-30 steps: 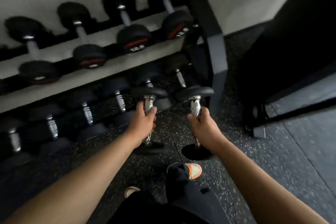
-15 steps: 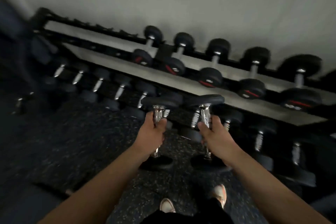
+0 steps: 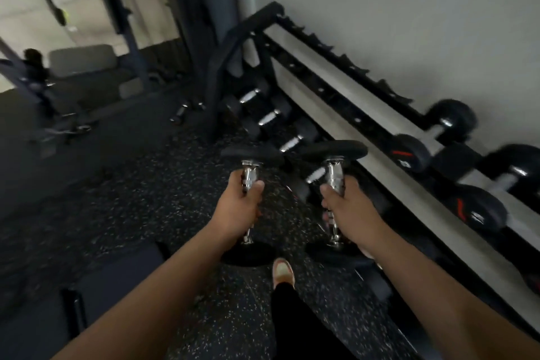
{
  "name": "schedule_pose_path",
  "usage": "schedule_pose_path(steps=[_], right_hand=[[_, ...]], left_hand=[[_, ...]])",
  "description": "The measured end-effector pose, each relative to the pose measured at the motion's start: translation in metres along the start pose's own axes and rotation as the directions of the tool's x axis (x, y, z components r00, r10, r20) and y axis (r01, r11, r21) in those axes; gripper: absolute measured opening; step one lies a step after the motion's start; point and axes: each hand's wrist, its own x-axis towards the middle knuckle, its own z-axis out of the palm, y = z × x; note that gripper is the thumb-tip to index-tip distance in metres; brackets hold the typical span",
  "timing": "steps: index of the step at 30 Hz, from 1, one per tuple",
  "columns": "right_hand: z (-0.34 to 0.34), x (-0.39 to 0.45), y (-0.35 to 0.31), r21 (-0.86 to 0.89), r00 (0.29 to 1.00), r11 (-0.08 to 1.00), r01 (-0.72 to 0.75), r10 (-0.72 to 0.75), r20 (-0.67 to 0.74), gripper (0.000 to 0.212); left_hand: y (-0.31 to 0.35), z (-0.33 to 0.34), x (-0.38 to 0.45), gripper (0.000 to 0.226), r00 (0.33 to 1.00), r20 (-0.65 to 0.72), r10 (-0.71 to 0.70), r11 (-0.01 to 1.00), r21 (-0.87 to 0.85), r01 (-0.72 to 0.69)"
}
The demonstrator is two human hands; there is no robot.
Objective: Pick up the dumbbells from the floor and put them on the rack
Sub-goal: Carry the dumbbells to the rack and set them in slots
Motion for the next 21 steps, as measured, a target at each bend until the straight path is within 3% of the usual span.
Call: schedule_pose_path(steps=[3, 10, 16, 21], right_hand=[[0.038, 0.078, -0.034, -0.032, 0.995, 0.999, 0.041, -0.038, 0.094, 0.021], [0.128, 0.217, -0.115, -0.073, 0.974, 0.993, 0.093, -0.075, 0.214, 0.024], [0.205, 0.323, -0.162, -0.061, 0.964, 0.996, 0.064, -0.046, 0.26, 0.022], [0.259, 0.408, -0.194, -0.021, 0.984, 0.999, 0.044, -0.04, 0.174, 0.011]], left_hand=[[0.008, -0.042, 0.057, 0.019, 0.991, -0.122, -0.058, 0.997, 0.035, 0.062], [0.024, -0.132, 0.166, 0.011, 0.96, -0.266, -0.087, 0.995, 0.026, 0.097], [0.02, -0.201, 0.284, 0.011, 0.957, -0.278, -0.086, 0.994, 0.044, 0.102], [0.023, -0.253, 0.405, 0.012, 0.981, -0.178, -0.077, 0.994, 0.061, 0.089]])
